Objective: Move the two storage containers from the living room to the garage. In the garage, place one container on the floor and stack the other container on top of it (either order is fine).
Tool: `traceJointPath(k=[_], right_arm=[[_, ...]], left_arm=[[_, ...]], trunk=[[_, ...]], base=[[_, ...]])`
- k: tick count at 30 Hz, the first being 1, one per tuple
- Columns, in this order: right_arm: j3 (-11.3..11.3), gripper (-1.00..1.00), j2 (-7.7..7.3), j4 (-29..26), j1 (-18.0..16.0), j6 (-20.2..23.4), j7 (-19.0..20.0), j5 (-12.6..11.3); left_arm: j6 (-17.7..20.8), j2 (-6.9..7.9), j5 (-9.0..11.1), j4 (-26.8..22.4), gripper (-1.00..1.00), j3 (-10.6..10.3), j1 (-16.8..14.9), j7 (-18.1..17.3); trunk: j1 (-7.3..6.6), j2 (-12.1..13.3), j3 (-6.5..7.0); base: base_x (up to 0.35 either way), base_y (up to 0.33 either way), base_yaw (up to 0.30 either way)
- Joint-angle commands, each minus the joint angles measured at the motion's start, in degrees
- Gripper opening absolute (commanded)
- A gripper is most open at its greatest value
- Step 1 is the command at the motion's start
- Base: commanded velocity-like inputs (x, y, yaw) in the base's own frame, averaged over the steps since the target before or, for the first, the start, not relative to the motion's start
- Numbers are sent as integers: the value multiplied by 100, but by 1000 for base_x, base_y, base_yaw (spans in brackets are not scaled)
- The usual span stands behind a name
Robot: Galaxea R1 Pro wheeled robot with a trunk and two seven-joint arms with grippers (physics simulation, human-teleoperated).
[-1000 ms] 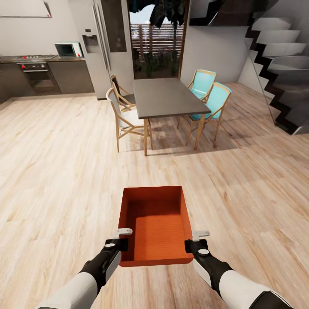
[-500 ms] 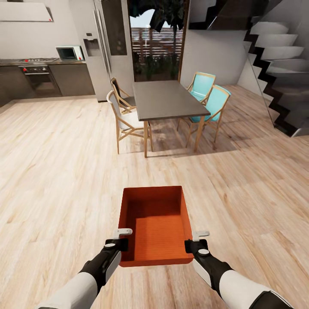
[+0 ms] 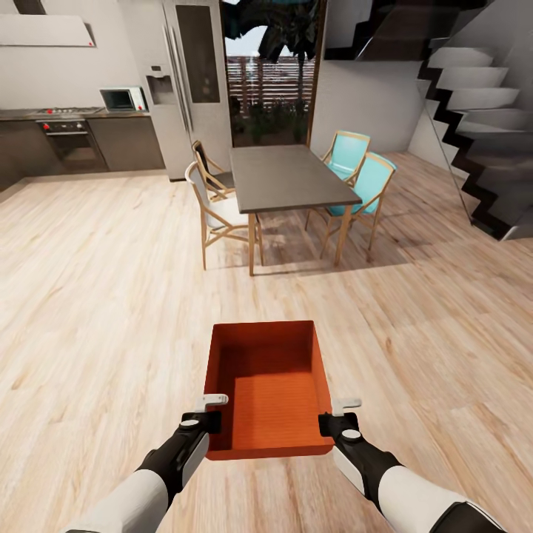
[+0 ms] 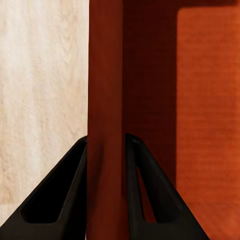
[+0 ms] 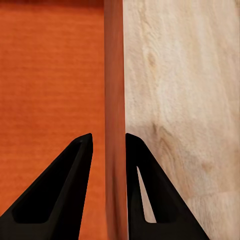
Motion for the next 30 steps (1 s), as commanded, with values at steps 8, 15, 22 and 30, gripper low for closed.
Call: traceJointPath(k=[8, 15, 22, 30], right_arm=[[75, -100, -77, 285, -3, -16, -54, -119], [75, -100, -77, 285, -3, -10, -53, -119], [75, -100, -77, 285, -3, -7, -52, -119], [75, -100, -77, 285, -3, -7, -54, -119]], left_arm=[[38, 81, -29, -32, -100, -13, -5, 56], [38, 81, -31, -31, -100, -16, -5, 56], [38, 81, -31, -30, -100, -17, -5, 56], [38, 81, -29, -30, -100, -15, -5, 56]], trunk=[[1, -5, 58], [1, -5, 114], [1, -5, 169], [1, -5, 231]], base=[[0, 0, 0], [0, 0, 0], [0, 0, 0], [0, 0, 0]])
